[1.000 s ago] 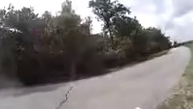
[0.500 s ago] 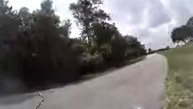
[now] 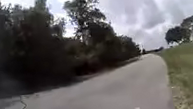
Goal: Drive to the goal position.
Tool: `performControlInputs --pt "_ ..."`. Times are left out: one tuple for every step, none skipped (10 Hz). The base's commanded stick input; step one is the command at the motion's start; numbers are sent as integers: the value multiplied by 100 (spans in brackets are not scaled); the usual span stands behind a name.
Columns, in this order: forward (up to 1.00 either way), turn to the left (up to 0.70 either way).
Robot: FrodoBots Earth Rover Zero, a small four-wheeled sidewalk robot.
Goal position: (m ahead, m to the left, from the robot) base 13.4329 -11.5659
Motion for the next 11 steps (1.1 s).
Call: performControlInputs --pt "70 0" --pt "70 0" --pt "70 0" --pt "70 0" --pt "70 0" --pt "70 0" --pt "70 -20" --pt "70 -35" --pt "70 -35" --pt "70 -35" --pt "70 -35"
